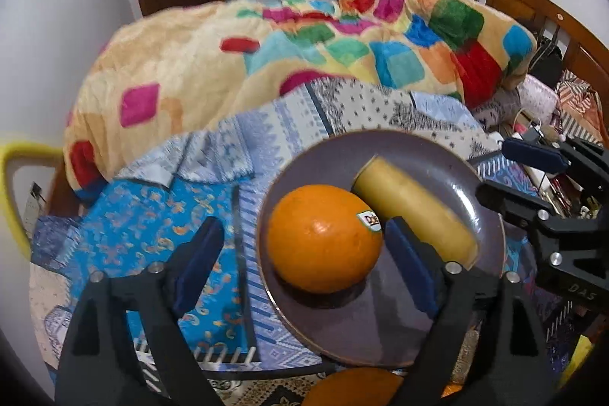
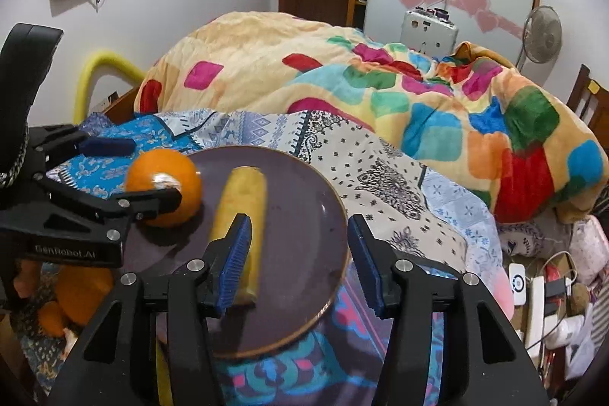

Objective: Organize fruits
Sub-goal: 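Lower the orange onto the plate with the left gripper while the right sets the bamboo shoot beside it, then grasp a second large orange with the left gripper while the right grasps the other bamboo shoot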

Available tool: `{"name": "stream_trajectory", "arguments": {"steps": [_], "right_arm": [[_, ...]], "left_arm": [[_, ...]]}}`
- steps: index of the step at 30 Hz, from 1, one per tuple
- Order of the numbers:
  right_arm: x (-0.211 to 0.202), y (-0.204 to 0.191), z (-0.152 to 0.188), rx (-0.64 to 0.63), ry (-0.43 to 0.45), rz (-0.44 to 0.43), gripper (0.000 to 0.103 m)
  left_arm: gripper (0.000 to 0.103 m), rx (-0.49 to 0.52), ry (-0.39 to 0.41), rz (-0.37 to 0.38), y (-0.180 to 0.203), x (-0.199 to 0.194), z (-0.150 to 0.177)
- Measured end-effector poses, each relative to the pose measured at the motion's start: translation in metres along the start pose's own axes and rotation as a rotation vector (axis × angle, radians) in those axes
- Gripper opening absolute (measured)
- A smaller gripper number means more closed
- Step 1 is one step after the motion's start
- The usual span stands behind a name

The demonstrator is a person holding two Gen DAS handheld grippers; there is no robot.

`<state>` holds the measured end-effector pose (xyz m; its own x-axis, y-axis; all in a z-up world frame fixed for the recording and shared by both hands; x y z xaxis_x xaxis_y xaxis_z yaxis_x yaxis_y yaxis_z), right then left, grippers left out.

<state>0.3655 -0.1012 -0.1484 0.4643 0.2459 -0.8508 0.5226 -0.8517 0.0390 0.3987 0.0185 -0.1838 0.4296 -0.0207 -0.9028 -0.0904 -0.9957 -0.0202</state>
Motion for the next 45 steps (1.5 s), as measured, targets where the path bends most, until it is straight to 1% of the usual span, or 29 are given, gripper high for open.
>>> {"name": "stream_trajectory", "arguments": {"steps": [2, 8, 14, 16, 21, 27, 31, 37, 41, 45], "right_arm": [[-0.006, 0.002, 0.000, 0.006, 0.010, 0.001, 0.049], [-0.032, 0.001, 0.004, 0.000, 0.052, 0.028, 0.049], [-0.055, -0.012, 0.012, -0.015, 0.084, 0.026, 0.049], [-0.062, -0.016, 0.016, -0.017, 0.093, 0.020, 0.050], [-0.075, -0.029, 0.029, -0.038, 0.107, 0.021, 0.052], [-0.076, -0.049, 0.047, -0.063, 0.098, -0.007, 0.053], [-0.064, -0.059, 0.061, -0.082, 0.066, -0.018, 0.053], [-0.037, -0.067, 0.080, -0.096, -0.006, -0.033, 0.053], [-0.023, -0.070, 0.085, -0.109, -0.042, -0.036, 0.053], [-0.018, -0.072, 0.084, -0.102, -0.048, -0.045, 0.053]], "left_arm": [[0.088, 0.000, 0.019, -0.013, -0.001, -0.011, 0.001], [0.088, -0.018, 0.075, -0.007, -0.008, -0.049, 0.013], [0.089, -0.021, 0.126, -0.050, -0.015, -0.084, 0.035], [0.091, -0.022, 0.140, -0.062, -0.017, -0.094, 0.045], [0.091, -0.019, 0.149, -0.077, -0.019, -0.107, 0.067], [0.091, -0.016, 0.131, -0.083, -0.016, -0.105, 0.093], [0.091, -0.007, 0.117, -0.091, -0.012, -0.098, 0.106], [0.091, 0.001, 0.089, -0.089, -0.010, -0.084, 0.121], [0.091, 0.010, 0.076, -0.096, -0.008, -0.076, 0.126], [0.091, 0.012, 0.068, -0.098, -0.010, -0.071, 0.130]]}}
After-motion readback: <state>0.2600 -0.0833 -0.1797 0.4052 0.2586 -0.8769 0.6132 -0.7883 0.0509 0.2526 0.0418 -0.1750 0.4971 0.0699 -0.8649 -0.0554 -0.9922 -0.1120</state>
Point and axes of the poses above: each gripper's, at about its wrist camera, not at the fingertips, and x roughly the way its jaws point, y to its right, z to its underside, the point moved 10 cm from there along x, roughly the way its jaws point, and after that the axes turned 14 degrees about -y, right-handed, at the moved point
